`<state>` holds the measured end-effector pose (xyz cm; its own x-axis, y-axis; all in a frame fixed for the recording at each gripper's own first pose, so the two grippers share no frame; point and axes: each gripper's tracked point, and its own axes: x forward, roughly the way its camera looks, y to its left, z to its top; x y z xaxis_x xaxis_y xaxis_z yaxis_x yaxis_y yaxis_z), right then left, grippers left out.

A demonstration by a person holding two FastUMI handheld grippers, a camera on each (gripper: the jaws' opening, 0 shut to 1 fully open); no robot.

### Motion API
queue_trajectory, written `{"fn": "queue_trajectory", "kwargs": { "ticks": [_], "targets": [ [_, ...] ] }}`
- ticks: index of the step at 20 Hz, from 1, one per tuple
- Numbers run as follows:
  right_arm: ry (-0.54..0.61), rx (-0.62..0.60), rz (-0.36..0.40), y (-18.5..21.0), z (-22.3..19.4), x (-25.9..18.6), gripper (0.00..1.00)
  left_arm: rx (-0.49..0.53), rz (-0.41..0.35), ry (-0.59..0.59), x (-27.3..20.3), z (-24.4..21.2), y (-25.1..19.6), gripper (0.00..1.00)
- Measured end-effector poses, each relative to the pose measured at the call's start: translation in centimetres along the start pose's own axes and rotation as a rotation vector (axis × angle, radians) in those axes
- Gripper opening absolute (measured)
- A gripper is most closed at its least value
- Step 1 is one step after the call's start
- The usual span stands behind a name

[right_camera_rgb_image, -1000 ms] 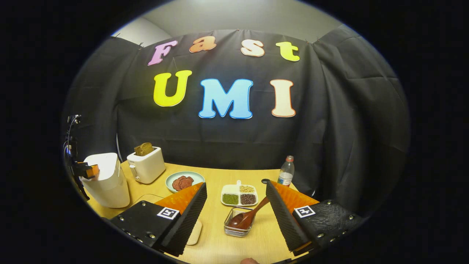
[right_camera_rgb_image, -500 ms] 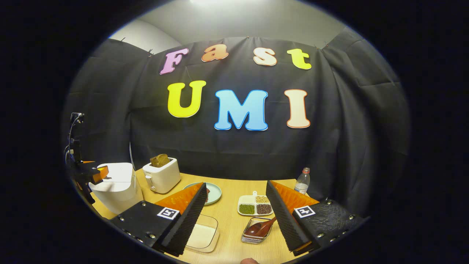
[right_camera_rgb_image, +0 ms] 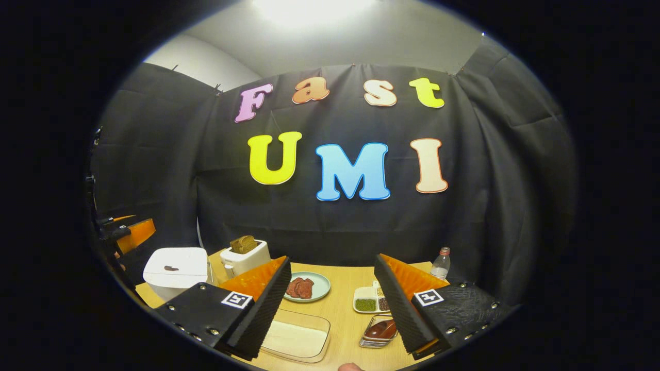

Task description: Close the left gripper, press the button to open the rice cooker; take a wooden spoon from the chopstick holder with the right hand, scoop a spoonful of rice and pour it into the rice cooker, then put the wooden spoon back into the chopstick holder.

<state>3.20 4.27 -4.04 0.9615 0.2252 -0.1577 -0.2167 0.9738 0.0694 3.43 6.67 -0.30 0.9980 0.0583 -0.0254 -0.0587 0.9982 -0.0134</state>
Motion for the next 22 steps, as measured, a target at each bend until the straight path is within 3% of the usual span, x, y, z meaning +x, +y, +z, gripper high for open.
{"fn": "queue_trajectory", "kwargs": {
  "ticks": [2,8,22],
  "targets": [
    [-0.013,0.004,0.0,0.4,0.2,-0.5,0.98,0.007,-0.019,-0.012,-1.1,0.4,-1.2,1.0],
    [-0.07,-0.008,0.003,1.7,1.2,-1.0,0.98,0.014,-0.072,-0.006,-2.3,0.3,-3.4,1.0],
    [-0.115,-0.016,0.023,3.6,2.8,-0.2,0.98,-0.015,-0.045,0.007,-1.5,0.6,-1.2,1.0]
  ]
}}
